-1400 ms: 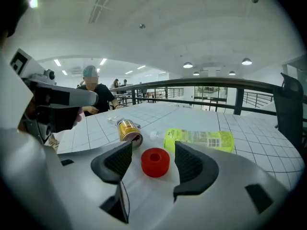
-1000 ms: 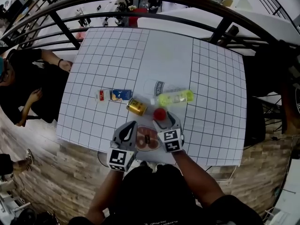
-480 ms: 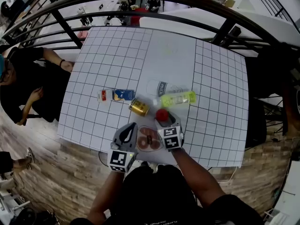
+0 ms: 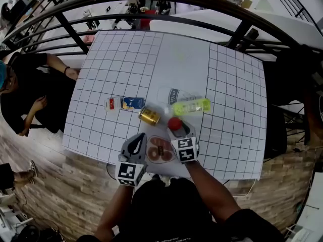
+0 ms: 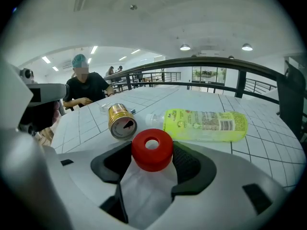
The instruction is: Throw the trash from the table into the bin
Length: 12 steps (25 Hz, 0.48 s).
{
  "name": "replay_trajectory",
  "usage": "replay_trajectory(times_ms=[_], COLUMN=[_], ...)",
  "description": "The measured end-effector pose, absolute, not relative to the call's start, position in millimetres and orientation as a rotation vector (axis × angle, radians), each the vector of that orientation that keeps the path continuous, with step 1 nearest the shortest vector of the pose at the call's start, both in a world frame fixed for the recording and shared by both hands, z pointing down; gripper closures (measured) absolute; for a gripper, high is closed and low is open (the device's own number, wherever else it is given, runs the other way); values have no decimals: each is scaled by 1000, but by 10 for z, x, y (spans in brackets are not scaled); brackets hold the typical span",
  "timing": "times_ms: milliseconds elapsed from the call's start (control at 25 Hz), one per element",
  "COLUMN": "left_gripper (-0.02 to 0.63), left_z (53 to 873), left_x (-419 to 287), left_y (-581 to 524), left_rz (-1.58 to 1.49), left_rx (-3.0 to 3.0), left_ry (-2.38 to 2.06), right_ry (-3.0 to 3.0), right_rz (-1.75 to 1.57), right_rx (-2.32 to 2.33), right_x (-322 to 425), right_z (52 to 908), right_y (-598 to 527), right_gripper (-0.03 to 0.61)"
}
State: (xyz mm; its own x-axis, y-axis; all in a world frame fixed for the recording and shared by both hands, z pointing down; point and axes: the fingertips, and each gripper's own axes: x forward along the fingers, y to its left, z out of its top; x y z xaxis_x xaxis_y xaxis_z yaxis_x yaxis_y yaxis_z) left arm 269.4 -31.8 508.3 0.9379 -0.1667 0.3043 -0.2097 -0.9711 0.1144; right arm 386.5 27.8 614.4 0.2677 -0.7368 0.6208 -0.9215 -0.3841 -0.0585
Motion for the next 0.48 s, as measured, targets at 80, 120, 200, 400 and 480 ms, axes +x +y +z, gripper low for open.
replay_trajectory(times_ms=[80, 120, 200, 400, 480], left_gripper=[591, 591, 591, 591, 591], left_z=[5067, 5055, 5023, 4943, 4909], left_x=[2697, 2705, 2728, 2767, 2755], left_y=[-313, -304, -277, -209, -224], left_rz=[441, 437, 428, 407, 389], left_rx=[2950, 2952, 2958, 2965, 2953], left_ry=[-291, -291, -289, -289, -316], right_ry=[-1523, -1530, -1544, -1578, -1597], right_rz=[798, 785, 749, 635, 586], right_rx=[2250, 2254, 2264, 2309, 2323], right_x=[3872, 3865, 3857, 3852, 3838], right_z=[6053, 5991, 5861, 5499, 5332], right_y=[291, 297, 308, 324, 333], right_gripper=[293, 293, 293, 293, 293])
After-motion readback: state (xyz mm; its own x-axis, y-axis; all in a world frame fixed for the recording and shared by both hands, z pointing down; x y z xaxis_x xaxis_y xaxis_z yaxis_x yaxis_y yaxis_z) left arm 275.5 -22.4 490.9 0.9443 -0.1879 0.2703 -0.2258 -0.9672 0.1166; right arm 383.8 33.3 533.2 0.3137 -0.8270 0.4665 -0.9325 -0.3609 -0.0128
